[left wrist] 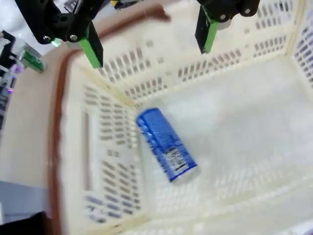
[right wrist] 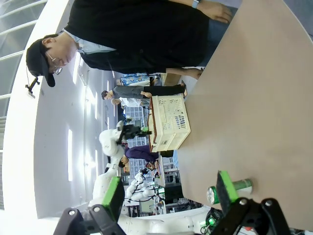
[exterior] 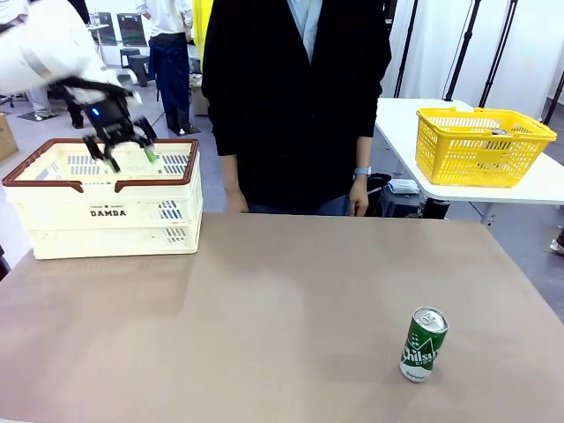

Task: Place the drinks into the Shopping basket.
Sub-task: Pick up one drink and place it into the Shopping basket.

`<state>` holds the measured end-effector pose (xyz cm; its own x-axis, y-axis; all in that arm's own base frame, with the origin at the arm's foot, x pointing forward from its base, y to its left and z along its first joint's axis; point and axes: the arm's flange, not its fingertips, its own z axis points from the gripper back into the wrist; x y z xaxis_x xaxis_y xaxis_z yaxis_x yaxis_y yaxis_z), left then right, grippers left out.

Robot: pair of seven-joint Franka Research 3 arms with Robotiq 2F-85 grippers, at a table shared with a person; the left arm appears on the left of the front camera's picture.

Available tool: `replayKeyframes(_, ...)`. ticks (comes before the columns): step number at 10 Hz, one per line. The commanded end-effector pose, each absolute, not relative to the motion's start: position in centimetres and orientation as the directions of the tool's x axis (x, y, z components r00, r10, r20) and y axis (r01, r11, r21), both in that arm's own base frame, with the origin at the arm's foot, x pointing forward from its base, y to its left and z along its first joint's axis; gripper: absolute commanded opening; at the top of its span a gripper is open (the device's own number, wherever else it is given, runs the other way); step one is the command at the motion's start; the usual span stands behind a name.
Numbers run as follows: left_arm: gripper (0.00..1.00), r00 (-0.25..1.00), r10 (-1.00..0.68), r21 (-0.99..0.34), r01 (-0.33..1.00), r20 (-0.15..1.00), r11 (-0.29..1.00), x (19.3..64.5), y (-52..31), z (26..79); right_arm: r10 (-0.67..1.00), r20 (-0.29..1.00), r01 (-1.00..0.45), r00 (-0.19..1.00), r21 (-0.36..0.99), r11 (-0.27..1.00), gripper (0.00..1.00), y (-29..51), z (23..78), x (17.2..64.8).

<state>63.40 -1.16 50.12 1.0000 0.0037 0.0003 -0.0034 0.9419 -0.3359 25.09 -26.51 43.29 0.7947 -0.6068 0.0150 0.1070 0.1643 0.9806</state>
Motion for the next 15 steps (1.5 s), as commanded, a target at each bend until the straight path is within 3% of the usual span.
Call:
replayKeyframes(1,1.00,0.998,0.053,-0.499,-0.028,0.035,0.866,54.6,1.8,56.8,-0.610,0.015,0.099,0.792,0.984,0.152,1.00,-26.5,43.6,25.1)
replayKeyframes(2,1.00,0.992,0.122,-0.594,-0.076,0.036,0.801,50.4,2.4,59.2,-0.610,0.015,0.099,0.792,0.984,0.152,1.00,-26.5,43.6,25.1)
replayKeyframes(4,1.00,0.998,0.026,-0.709,0.027,0.064,0.704,41.0,3.5,60.2,-0.610,0.015,0.099,0.792,0.984,0.152,1.00,-26.5,43.6,25.1)
replayKeyframes(8,1.00,0.988,0.087,-0.892,0.079,0.131,0.445,27.2,9.2,54.8,-0.610,0.015,0.099,0.792,0.984,0.152,1.00,-26.5,43.6,25.1)
replayKeyframes(9,1.00,0.985,0.104,-0.920,0.088,0.137,0.381,26.1,9.9,52.0,-0.610,0.015,0.099,0.792,0.984,0.152,1.00,-26.5,43.6,25.1)
replayKeyframes(11,1.00,0.993,0.088,-0.954,0.047,0.076,0.295,28.6,12.1,48.4,-0.610,0.015,0.099,0.792,0.984,0.152,1.00,-26.5,43.6,25.1)
replayKeyframes(12,1.00,0.988,0.102,-0.913,0.065,0.116,0.404,25.4,10.2,51.3,-0.610,0.015,0.099,0.792,0.984,0.152,1.00,-26.5,43.6,25.1)
replayKeyframes(15,1.00,0.988,0.102,-0.913,0.065,0.116,0.404,25.4,10.2,51.3,-0.610,0.015,0.099,0.792,0.984,0.152,1.00,-26.5,43.6,25.1)
